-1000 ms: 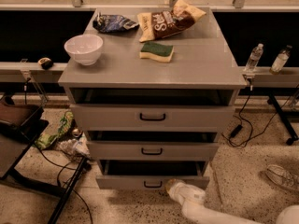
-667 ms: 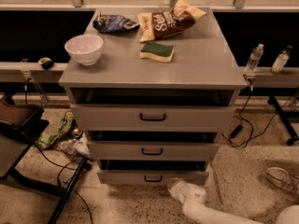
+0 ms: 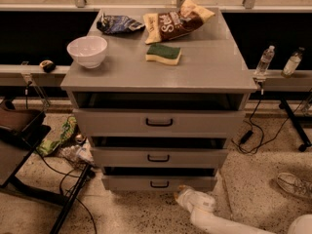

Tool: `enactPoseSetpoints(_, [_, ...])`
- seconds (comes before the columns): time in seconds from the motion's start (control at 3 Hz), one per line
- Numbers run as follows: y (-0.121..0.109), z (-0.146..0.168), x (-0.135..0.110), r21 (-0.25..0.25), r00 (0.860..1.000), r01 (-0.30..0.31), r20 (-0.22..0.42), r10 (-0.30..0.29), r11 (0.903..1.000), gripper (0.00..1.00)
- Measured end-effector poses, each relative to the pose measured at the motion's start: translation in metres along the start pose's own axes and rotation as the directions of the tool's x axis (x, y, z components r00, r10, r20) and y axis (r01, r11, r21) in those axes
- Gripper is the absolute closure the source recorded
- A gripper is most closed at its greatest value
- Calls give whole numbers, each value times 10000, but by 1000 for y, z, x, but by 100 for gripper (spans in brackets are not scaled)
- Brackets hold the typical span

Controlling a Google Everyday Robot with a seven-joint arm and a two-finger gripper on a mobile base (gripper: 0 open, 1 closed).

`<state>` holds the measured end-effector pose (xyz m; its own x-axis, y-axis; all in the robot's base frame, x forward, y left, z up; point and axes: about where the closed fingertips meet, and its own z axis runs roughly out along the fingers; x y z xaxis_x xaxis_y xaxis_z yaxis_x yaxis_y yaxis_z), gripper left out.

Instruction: Close bottom drawer

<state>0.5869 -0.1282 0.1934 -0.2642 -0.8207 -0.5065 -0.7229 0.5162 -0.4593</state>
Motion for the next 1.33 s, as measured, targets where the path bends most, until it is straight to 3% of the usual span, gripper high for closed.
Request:
enactPoseSetpoints(0.33, [0, 0, 0, 0, 10000, 0, 0, 0, 10000, 4])
enactPoseSetpoints(0.67, [0, 0, 0, -1, 10000, 0, 0, 0, 10000, 0])
enactPoseSetpoints(1.0, [0, 0, 0, -3, 10000, 1, -1, -1, 10000, 0])
enactPoseSetpoints(1.33, [1, -1, 0, -23, 10000, 11, -9, -11, 10000, 19])
